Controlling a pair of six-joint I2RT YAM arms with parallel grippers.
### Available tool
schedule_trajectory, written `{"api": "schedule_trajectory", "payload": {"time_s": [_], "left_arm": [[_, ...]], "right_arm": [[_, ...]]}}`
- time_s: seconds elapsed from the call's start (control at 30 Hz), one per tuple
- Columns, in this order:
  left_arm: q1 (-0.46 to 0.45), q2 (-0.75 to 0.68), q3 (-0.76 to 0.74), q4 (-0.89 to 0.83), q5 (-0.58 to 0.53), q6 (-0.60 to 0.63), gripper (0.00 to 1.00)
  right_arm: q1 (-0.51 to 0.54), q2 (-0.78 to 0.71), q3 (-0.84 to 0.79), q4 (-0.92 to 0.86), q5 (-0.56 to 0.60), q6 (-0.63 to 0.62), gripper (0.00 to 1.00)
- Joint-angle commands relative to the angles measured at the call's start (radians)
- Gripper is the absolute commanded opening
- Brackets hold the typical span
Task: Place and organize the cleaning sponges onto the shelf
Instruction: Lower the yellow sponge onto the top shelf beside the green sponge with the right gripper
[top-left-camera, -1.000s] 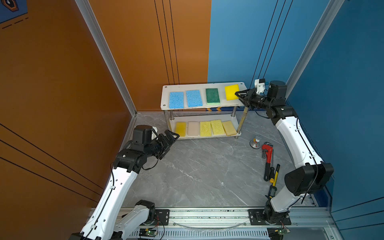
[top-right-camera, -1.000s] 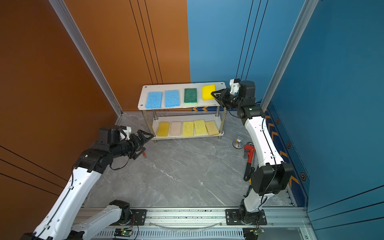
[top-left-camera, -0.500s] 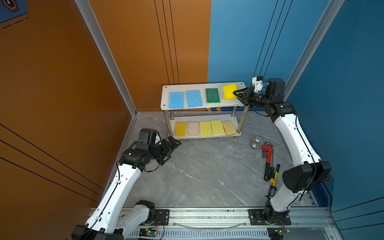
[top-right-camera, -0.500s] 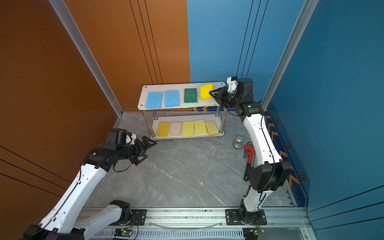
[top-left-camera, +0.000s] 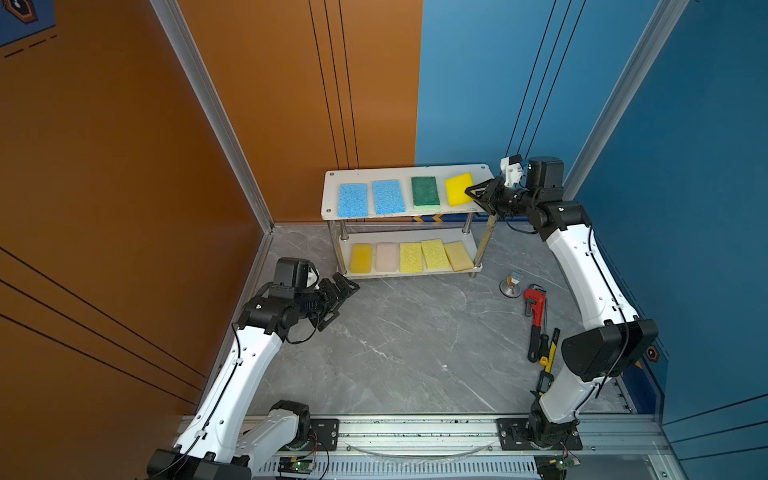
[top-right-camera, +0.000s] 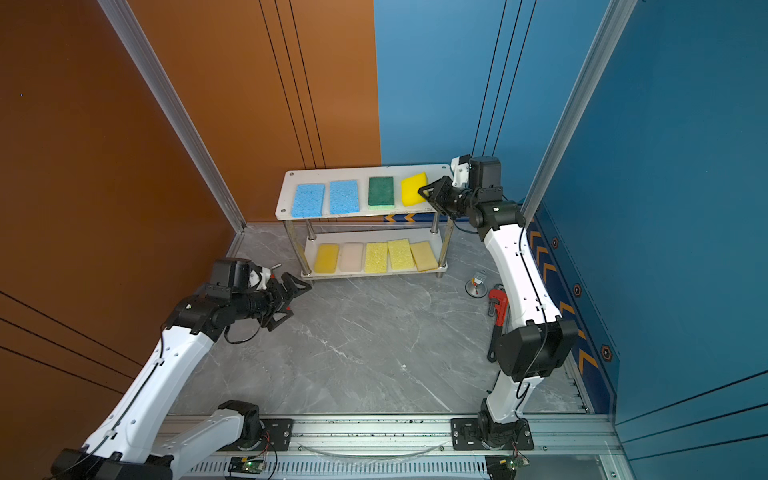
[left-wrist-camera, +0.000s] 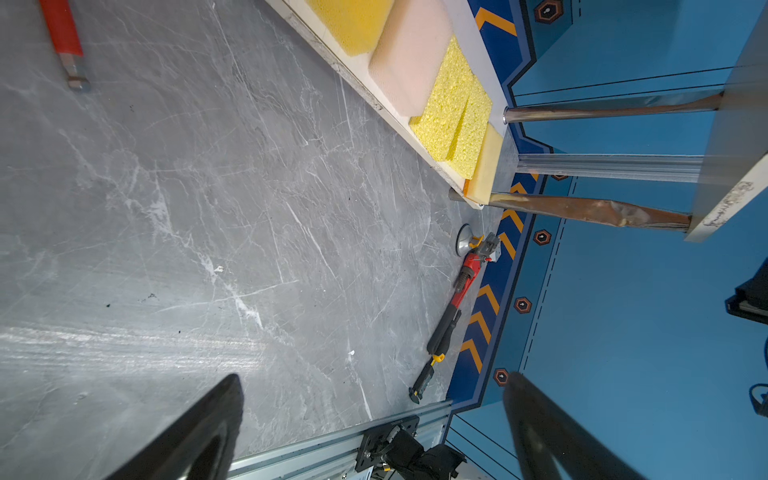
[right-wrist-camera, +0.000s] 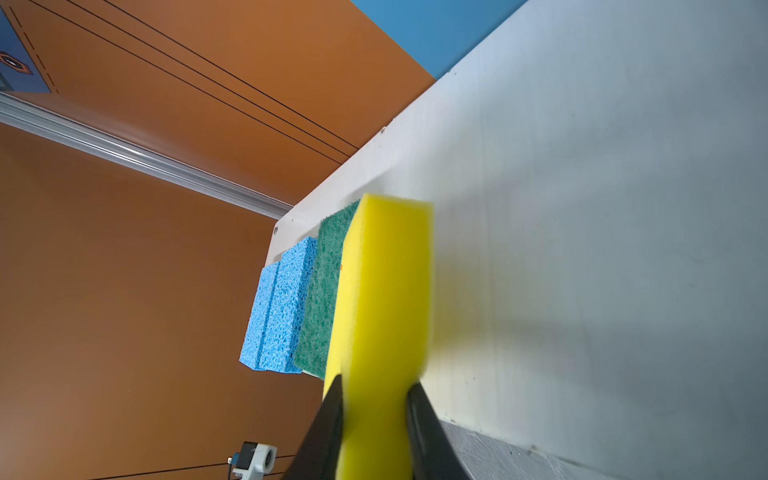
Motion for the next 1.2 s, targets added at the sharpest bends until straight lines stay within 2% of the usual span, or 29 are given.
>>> {"api": "schedule_trajectory", "payload": {"time_s": [0.0, 1.17], "left_arm": [[0.011, 0.01, -0.003, -0.019, 0.038, 0.032, 0.98], [0.037, 0.001, -0.002, -0.02, 0.06, 0.038, 0.98]], "right_arm": [[0.013, -0.01, 0.031, -0.056, 0.045, -0.054, 0.24], [0.044, -0.012, 0.13, -0.121, 0.178, -0.145, 0.22]]}}
